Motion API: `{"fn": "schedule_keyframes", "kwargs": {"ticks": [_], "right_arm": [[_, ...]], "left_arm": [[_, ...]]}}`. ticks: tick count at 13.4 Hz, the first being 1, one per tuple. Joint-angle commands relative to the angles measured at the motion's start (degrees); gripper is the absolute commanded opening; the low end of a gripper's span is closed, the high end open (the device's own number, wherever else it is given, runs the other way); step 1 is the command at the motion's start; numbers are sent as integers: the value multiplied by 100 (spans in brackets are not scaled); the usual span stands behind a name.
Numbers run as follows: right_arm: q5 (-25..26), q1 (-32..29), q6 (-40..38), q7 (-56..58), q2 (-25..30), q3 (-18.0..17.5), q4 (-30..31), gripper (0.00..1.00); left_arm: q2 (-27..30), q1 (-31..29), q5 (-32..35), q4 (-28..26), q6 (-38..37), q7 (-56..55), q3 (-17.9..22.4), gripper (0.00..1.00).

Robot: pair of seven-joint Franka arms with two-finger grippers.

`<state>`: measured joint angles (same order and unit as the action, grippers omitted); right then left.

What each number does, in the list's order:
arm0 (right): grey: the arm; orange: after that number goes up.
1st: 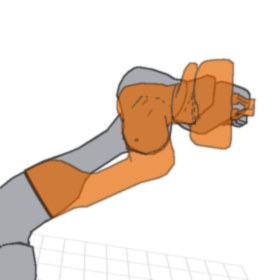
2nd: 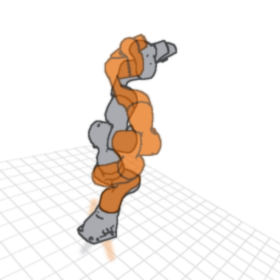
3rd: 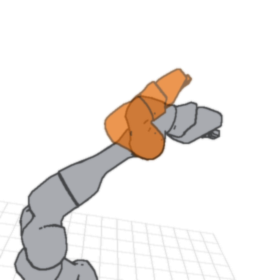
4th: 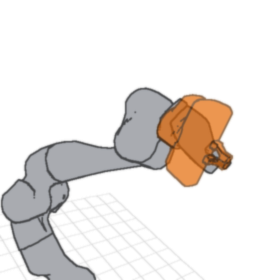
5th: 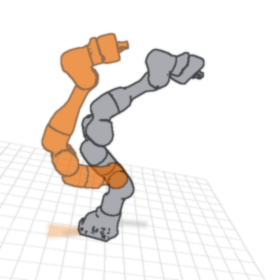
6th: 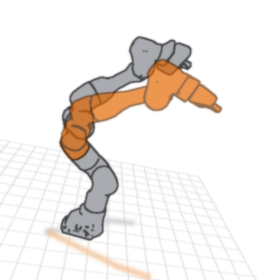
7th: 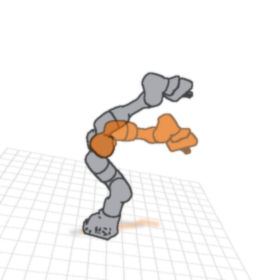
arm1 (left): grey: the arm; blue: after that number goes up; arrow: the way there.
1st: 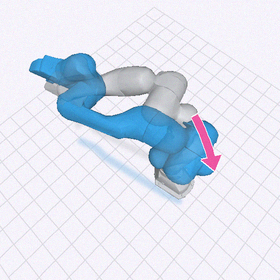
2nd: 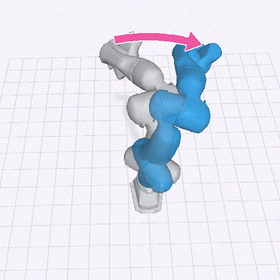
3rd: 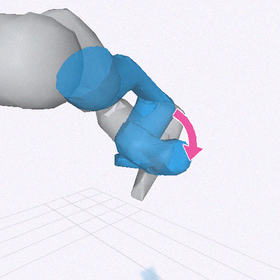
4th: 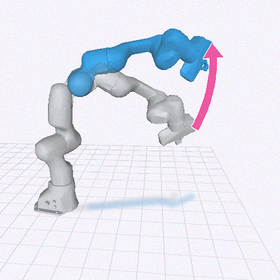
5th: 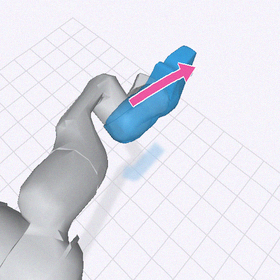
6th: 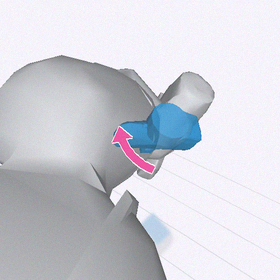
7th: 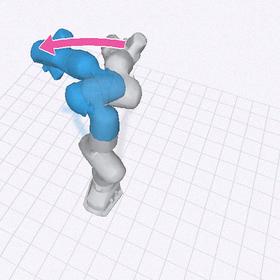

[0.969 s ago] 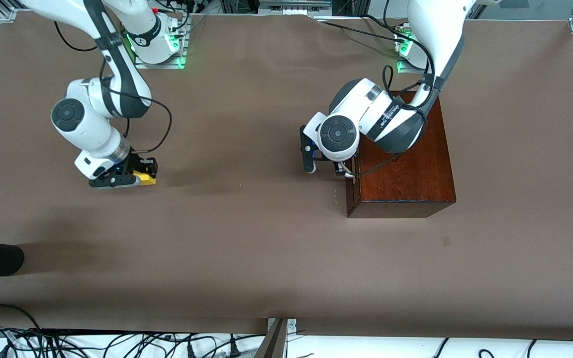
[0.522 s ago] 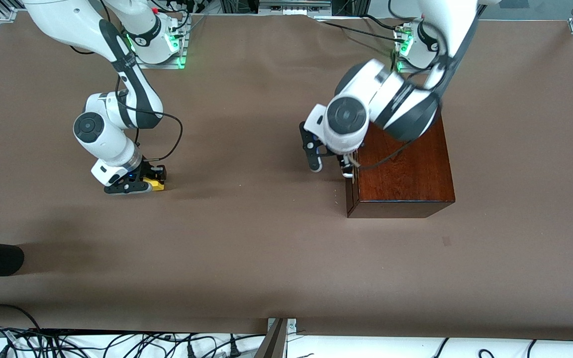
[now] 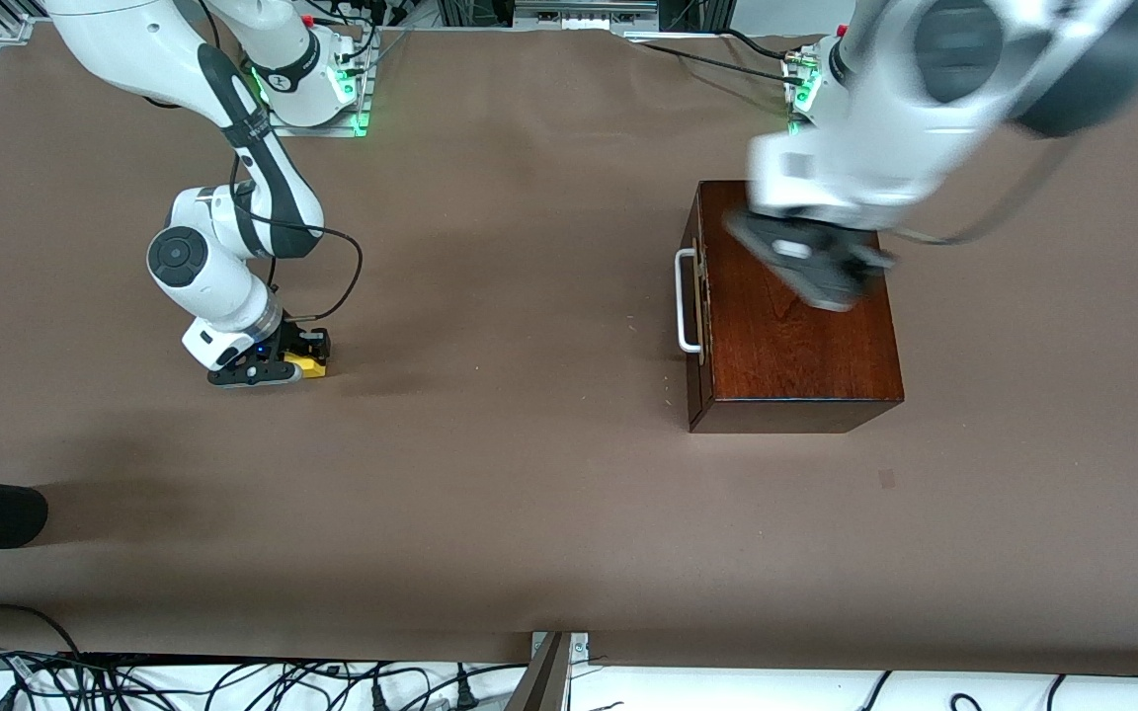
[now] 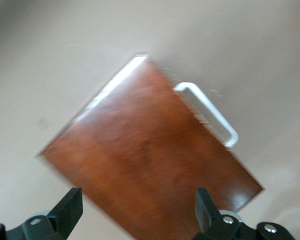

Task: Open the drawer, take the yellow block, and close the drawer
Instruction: 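Release the cube with the right gripper while the left gripper withdraws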

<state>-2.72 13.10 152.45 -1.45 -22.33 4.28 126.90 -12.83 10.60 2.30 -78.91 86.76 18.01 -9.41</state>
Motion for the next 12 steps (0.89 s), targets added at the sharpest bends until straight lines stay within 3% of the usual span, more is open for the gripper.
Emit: {"fn": "schedule_keyframes", "kwargs": {"ticks": [1, 2, 4, 5, 6, 7, 10, 12], "right_arm": [[88, -132, 31, -83, 80, -120, 36, 78], [88, -132, 31, -84, 80, -120, 36, 78], [88, -132, 31, -84, 89, -120, 36, 82], [88, -132, 31, -84, 150, -120, 28, 100], [88, -132, 22, 38, 290, -120, -7, 100], [88, -132, -109, 66, 526, -120, -25, 100], [88, -141, -1468, 92, 958, -120, -691, 100], [88, -141, -2207, 84, 1274, -120, -1043, 100]], "left_arm": [[-106, -785, -63, 437, -125, -272, -79, 100], [-71, -892, -46, 464, -125, -385, -70, 100], [-70, -901, -28, 473, -133, -1714, -70, 100], [-70, -910, -37, 473, -159, -2288, -70, 100], [60, -910, -37, 368, -160, -2398, 35, 100], [270, -945, -63, 141, -134, -2390, 114, 100], [1368, -963, -37, -1412, 672, -2146, 369, 100], [1547, -972, -37, -1732, 781, -1925, 527, 100]]}}
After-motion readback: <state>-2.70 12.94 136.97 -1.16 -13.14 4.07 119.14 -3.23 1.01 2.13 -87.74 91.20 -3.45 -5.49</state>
